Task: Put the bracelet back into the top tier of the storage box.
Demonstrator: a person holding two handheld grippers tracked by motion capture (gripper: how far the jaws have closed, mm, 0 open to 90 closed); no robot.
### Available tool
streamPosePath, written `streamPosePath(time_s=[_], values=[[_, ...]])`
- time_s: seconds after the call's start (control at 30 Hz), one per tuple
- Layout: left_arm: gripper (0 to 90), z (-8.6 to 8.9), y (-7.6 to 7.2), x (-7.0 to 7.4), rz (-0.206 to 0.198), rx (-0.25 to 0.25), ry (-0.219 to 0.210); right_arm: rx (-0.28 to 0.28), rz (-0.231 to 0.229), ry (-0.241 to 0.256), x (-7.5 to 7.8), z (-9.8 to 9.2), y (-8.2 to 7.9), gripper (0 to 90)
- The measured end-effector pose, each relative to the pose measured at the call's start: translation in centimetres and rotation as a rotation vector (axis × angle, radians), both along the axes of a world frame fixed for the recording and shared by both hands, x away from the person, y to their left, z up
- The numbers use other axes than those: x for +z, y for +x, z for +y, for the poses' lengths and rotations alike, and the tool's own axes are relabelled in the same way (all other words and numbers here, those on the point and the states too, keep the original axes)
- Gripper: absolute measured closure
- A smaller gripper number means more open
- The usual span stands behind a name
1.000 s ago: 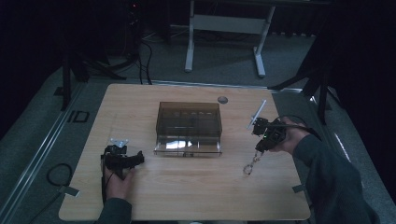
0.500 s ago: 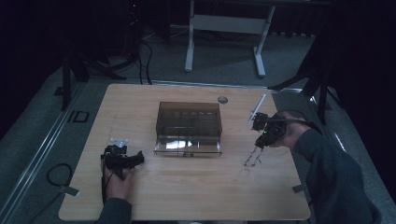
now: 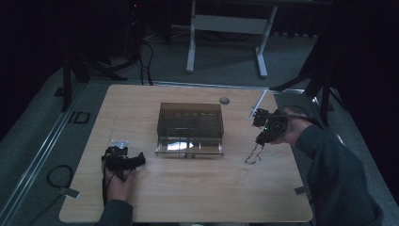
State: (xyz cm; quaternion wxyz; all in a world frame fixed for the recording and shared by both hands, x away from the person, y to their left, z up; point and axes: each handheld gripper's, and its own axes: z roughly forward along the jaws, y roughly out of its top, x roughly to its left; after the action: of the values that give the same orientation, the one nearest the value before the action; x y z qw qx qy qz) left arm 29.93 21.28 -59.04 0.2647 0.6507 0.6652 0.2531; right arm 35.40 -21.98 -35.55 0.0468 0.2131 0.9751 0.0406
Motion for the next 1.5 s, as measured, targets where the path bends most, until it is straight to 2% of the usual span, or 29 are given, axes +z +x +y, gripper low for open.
streamPosePath(time_s=[0.7,1.5], values=[[2.0,0.0,0.0,0.0,-0.002,0.001,0.0,0.02,-0.006,-0.007,1.6,0.9,0.7,84.0],[2.0,0.0,0.0,0.0,0.001,-0.001,0.002,0.056,-0.028,0.003,3.3,3.2,1.4,84.0]])
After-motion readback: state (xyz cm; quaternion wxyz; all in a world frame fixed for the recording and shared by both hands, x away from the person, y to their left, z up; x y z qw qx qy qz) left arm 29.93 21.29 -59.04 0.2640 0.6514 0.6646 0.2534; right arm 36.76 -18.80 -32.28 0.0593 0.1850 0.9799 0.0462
